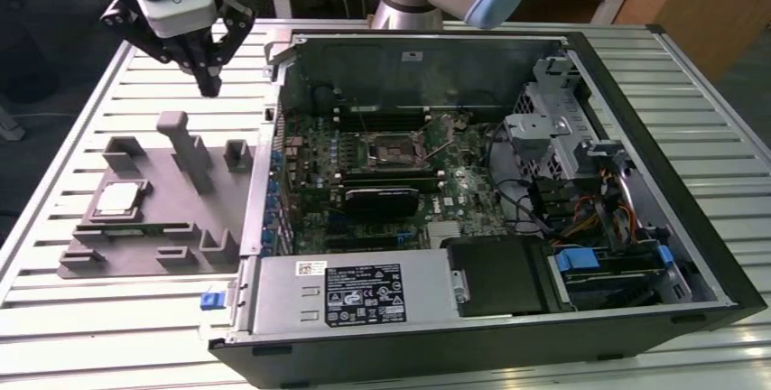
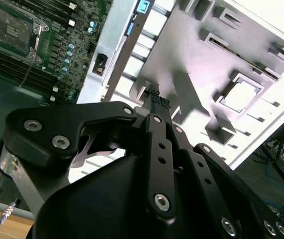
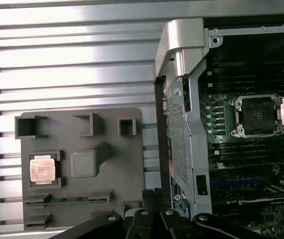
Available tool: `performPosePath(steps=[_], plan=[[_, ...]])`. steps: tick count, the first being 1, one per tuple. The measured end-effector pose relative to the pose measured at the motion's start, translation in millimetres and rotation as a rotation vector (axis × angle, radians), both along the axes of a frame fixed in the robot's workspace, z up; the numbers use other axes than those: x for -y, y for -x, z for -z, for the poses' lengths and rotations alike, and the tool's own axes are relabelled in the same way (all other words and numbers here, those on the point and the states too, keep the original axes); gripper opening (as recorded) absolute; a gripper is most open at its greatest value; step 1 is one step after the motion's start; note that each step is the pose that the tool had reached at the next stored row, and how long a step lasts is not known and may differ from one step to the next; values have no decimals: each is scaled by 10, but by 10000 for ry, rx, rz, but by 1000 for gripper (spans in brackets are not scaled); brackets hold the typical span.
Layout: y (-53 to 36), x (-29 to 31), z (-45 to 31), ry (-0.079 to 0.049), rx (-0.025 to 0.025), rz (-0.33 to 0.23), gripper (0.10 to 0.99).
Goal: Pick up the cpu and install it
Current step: 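Reach for the cpu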
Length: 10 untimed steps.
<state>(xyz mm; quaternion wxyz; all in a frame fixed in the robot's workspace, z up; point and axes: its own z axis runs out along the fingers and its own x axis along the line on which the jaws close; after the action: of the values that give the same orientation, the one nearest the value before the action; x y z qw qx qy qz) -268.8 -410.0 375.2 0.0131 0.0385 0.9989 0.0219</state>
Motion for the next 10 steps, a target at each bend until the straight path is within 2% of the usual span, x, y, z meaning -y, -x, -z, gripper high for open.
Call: performPosePath(steps=[10], plan=[[103, 3, 57, 1, 0, 1, 106]])
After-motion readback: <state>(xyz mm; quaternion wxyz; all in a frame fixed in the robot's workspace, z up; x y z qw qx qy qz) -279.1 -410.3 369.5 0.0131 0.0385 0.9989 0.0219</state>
